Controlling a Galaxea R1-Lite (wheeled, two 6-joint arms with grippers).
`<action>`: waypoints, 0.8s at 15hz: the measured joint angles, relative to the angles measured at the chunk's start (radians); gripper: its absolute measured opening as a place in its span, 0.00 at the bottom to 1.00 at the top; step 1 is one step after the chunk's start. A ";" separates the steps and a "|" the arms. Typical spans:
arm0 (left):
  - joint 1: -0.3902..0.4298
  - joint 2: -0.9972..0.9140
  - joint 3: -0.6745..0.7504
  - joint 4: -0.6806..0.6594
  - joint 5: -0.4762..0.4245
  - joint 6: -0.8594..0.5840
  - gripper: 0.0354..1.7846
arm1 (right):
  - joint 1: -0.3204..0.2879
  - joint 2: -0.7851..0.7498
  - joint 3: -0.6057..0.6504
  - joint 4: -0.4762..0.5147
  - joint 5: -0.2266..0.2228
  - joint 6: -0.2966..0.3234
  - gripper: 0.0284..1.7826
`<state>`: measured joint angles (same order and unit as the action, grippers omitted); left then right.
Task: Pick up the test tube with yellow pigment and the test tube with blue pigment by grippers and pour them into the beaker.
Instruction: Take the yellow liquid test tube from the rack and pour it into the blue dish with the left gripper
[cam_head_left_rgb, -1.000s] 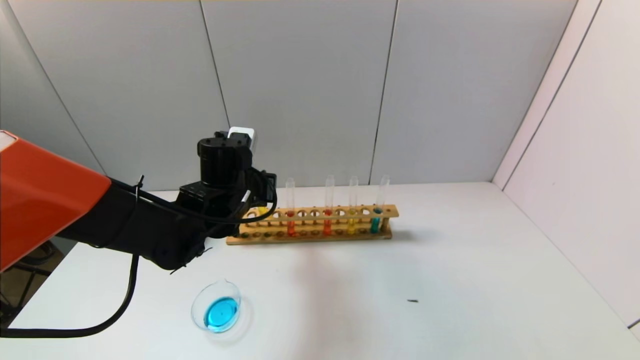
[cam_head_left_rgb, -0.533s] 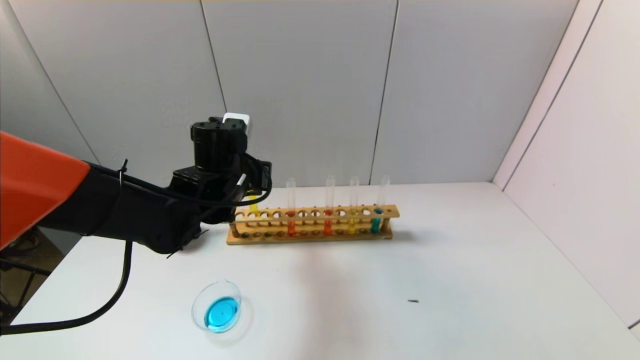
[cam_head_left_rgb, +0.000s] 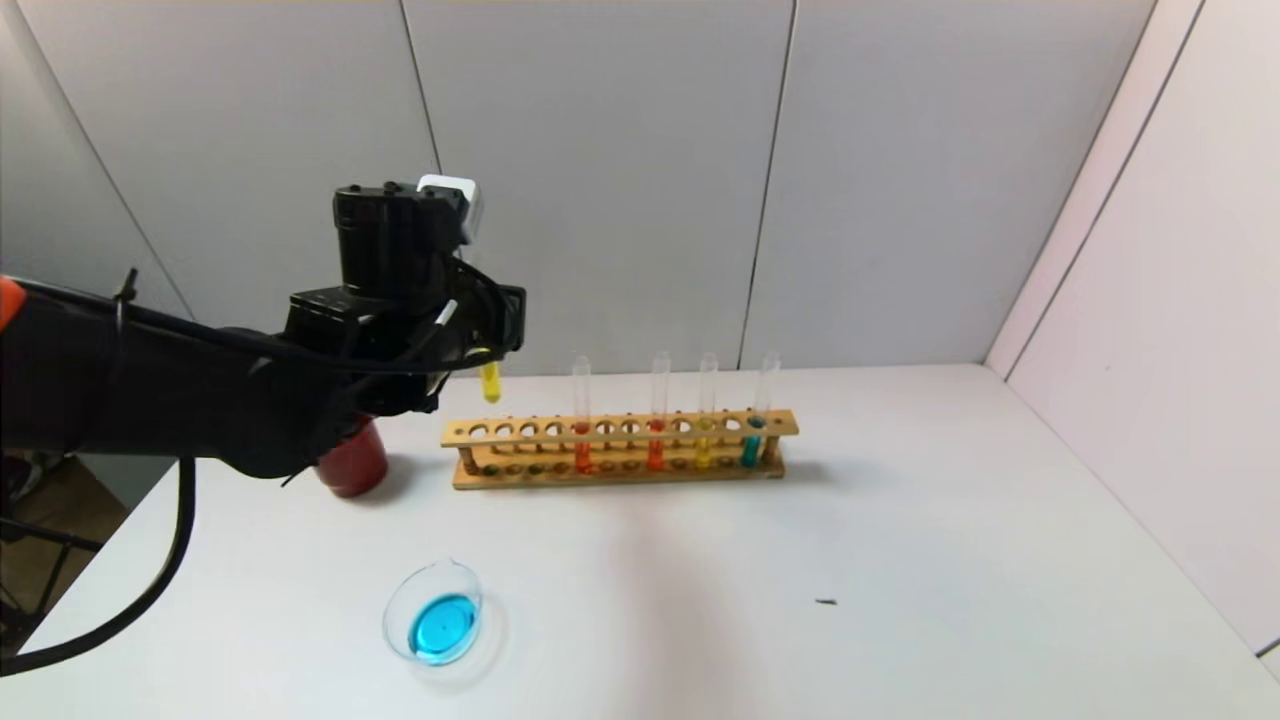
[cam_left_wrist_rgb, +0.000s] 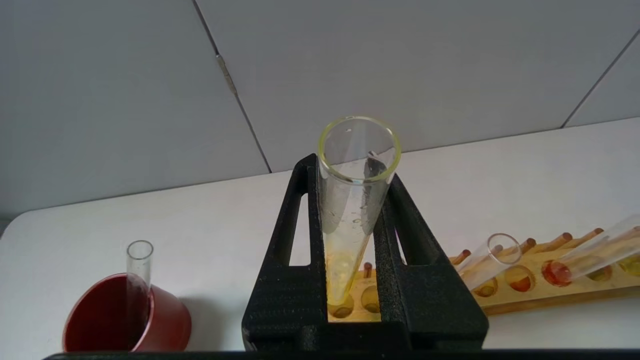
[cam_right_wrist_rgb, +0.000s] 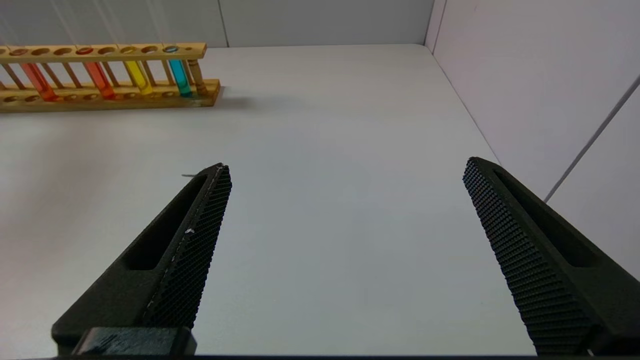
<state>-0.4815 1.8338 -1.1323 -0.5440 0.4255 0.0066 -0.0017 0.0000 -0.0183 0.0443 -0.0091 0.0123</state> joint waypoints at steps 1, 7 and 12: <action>0.000 -0.023 0.003 0.026 0.000 0.000 0.16 | 0.000 0.000 0.000 0.000 0.000 0.000 0.95; -0.001 -0.198 0.071 0.206 0.001 0.001 0.16 | 0.000 0.000 0.000 0.000 0.000 0.000 0.95; -0.004 -0.344 0.217 0.264 0.000 0.036 0.16 | 0.000 0.000 0.000 0.000 0.001 0.000 0.95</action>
<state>-0.4853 1.4894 -0.9149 -0.2804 0.4257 0.0428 -0.0017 0.0000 -0.0183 0.0443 -0.0085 0.0123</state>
